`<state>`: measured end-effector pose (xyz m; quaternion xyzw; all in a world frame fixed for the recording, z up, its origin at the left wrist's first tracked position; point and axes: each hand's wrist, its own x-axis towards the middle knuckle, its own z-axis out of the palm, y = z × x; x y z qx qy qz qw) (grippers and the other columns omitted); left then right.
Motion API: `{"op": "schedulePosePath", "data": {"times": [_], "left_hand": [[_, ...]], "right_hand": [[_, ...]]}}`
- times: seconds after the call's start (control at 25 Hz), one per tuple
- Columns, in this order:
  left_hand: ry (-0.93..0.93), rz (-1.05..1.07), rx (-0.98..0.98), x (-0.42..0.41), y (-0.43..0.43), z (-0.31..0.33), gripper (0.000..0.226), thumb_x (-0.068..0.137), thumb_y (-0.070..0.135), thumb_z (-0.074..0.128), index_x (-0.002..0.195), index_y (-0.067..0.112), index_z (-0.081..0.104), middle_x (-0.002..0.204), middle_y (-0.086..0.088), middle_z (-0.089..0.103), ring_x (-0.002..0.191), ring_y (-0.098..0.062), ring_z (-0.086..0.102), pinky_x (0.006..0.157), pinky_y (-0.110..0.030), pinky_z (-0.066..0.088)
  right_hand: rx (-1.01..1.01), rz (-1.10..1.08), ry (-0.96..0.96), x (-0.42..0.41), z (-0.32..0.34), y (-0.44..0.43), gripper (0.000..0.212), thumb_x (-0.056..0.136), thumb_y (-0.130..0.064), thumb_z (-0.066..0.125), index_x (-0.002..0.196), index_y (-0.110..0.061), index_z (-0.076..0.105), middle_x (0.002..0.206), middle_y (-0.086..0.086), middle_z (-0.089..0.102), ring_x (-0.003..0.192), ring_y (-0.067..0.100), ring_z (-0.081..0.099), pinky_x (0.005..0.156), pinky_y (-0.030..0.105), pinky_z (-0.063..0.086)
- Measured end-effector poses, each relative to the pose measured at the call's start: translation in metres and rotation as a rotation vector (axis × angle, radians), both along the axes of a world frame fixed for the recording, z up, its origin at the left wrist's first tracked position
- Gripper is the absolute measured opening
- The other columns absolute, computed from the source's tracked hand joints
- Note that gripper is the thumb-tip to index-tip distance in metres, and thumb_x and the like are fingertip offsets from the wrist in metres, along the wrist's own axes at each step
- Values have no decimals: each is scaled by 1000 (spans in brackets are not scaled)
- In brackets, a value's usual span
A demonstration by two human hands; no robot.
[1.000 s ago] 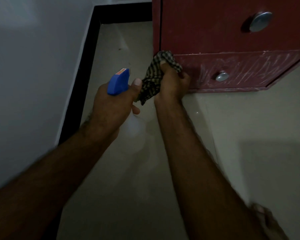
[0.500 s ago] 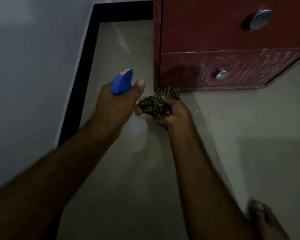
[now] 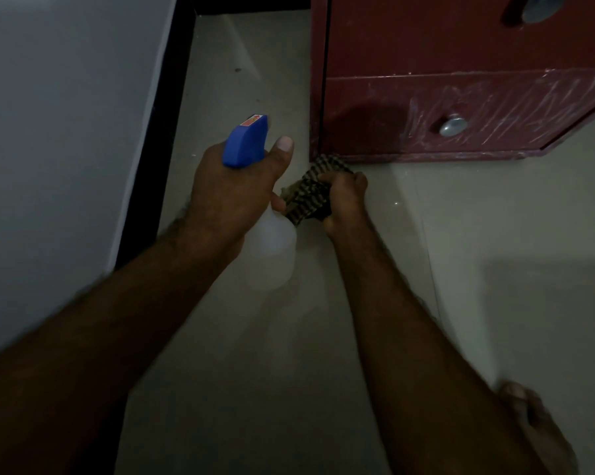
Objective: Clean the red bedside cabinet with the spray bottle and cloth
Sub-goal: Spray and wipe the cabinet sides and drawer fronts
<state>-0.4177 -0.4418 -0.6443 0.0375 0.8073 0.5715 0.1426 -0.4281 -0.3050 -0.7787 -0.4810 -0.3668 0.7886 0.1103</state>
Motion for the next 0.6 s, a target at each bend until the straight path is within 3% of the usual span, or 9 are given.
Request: {"op": "schedulePosePath", "data": {"times": [0.08,0.16,0.28,0.4,0.56,0.6], "left_hand": [[-2,-5,-1,-1,-1,-1,17,93,44,66,94,42,50,85,-2,59,68,-20,71,72,-33,60],[-10,-9,-8,-3,-1,-2,18,93,44,66,99,43,49,86,-2,59,66,-16,70,72,-32,59],[-18,-1,-21,-3,0,-2,15,93,45,65,102,42,53,85,3,61,66,-15,70,80,-39,61],[-41,6,-36,-3,1,-2,48,94,44,64,138,30,51,83,6,61,66,-15,70,80,-37,60],[-60,3,0,-4,1,-1,19,93,43,66,107,40,54,81,4,61,65,-16,70,87,-49,59],[-56,4,-2,-4,1,-1,20,93,43,66,109,40,54,82,5,61,66,-17,70,87,-49,59]], "right_hand": [[3,1,21,0,-3,2,98,92,1,66,166,-26,8,140,16,57,97,28,67,91,54,61],[-6,3,16,-7,-6,4,104,92,2,69,167,-27,3,149,17,52,107,31,67,95,54,59],[73,5,-11,-28,-5,8,86,84,8,69,157,-19,32,137,18,63,108,36,70,90,58,61],[76,-19,28,-33,-5,15,62,79,10,66,137,-7,54,118,22,72,101,42,73,81,60,63],[82,-33,47,-24,-10,17,48,82,10,65,128,0,56,114,25,71,96,41,73,82,61,62],[81,-40,55,-25,-9,17,47,84,11,64,128,-2,56,114,24,71,97,39,73,84,62,61]]}}
